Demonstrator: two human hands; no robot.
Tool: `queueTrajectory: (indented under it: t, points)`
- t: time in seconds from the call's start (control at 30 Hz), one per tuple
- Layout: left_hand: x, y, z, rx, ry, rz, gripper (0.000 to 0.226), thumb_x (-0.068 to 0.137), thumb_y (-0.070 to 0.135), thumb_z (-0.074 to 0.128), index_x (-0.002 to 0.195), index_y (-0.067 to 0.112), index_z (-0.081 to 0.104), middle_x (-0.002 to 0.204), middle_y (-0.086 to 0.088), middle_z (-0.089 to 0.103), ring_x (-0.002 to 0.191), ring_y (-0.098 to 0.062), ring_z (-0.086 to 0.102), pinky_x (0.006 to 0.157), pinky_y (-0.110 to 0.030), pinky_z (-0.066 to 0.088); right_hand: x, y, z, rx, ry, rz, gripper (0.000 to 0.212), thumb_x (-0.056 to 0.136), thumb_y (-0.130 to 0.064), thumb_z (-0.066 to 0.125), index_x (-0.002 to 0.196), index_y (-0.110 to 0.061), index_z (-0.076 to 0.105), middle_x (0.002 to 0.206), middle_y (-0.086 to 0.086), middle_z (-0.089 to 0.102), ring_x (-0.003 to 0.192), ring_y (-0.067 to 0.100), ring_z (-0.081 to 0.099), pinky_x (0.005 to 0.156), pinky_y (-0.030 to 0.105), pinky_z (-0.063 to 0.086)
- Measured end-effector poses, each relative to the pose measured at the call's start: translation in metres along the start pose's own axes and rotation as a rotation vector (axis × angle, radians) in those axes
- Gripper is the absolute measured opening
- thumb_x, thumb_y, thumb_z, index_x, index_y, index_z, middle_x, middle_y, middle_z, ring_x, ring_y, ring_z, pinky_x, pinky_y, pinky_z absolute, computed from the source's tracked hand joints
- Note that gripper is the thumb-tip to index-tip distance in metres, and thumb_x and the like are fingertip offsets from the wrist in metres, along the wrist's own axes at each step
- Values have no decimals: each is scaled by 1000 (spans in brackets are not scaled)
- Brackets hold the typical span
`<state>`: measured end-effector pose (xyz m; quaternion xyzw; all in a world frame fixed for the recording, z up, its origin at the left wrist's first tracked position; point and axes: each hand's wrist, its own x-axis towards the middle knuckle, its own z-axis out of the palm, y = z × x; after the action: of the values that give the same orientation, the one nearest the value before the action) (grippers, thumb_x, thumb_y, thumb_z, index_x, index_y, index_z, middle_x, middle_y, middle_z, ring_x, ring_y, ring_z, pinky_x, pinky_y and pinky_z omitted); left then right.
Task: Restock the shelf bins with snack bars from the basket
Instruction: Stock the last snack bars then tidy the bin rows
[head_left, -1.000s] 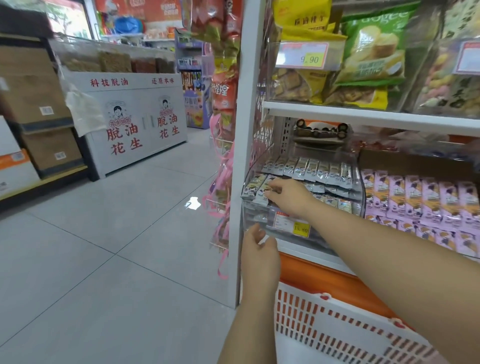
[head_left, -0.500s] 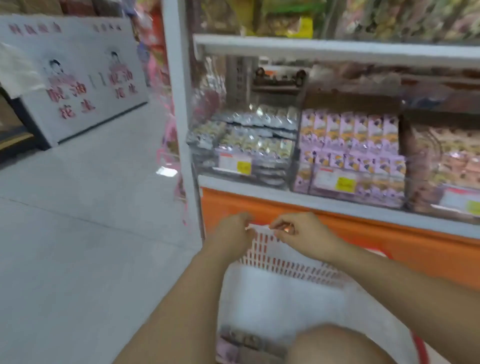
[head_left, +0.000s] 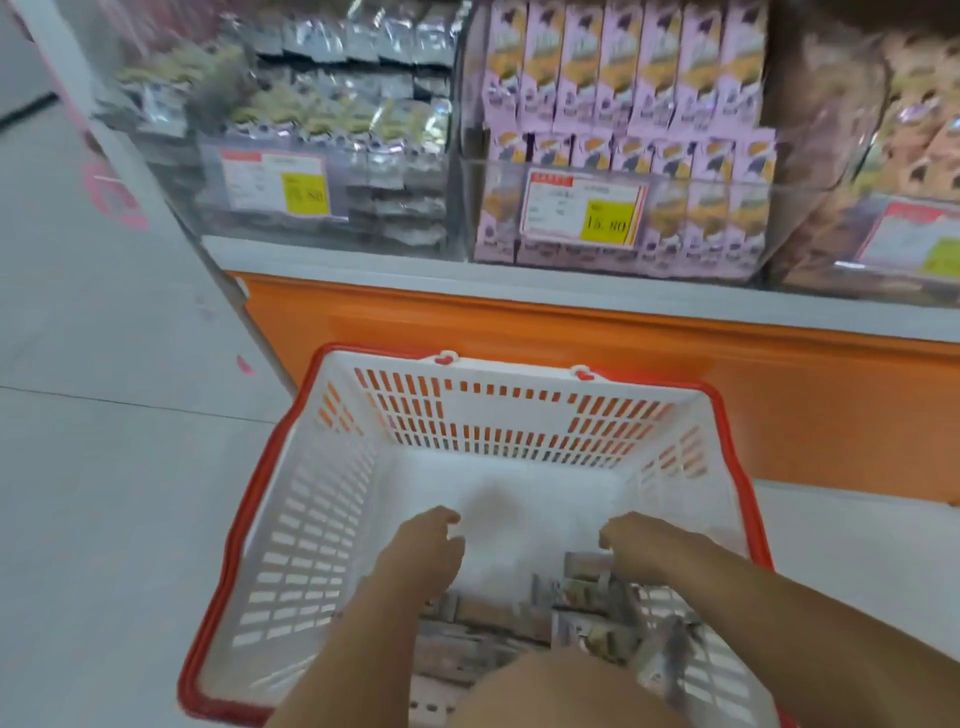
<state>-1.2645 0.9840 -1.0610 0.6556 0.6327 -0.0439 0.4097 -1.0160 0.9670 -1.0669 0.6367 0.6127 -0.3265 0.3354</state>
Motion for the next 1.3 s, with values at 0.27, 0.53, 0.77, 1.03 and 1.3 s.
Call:
queueTrajectory:
  t: [0.27,0.53,0.77,1.03,1.3]
  points:
    - [-2,-31,33,228,-316,-134,37,97,25,41,130,12,52,136,-8,53,124,-22,49,96,-24,37,23,-6,14,-74,4,6,29,92,-4,48,120,-8,54,112,10,57,78,21,48,63,27,38]
    - [-2,-27,26,165,-294,-146,44,97,27,45,139,13,43,145,-7,43,131,-21,41,103,-24,32,8,-16,-2,81,350,-54,30,89,-9,51,114,-21,61,112,2,60,105,20,51,73,26,40]
    - [-25,31,-60,-158,-8,57,44,101,28,43,142,14,40,145,-8,42,128,-24,44,104,-31,33,-71,-21,-55,82,1035,-673,42,69,6,71,103,-18,66,106,-2,65,92,24,60,81,37,52]
    - [-120,90,-163,-296,60,298,27,98,37,48,105,16,64,104,6,65,93,-12,63,76,-17,48,-159,-45,-102,-31,1426,-933,25,84,-13,58,107,-19,54,111,-2,61,93,17,56,79,28,43]
    - [-194,90,-182,-681,95,445,30,81,29,73,103,20,56,81,10,70,78,-8,70,69,-21,53,-215,-89,-141,-80,1675,-902,33,74,-17,68,104,-25,59,87,-4,63,86,22,52,77,31,41]
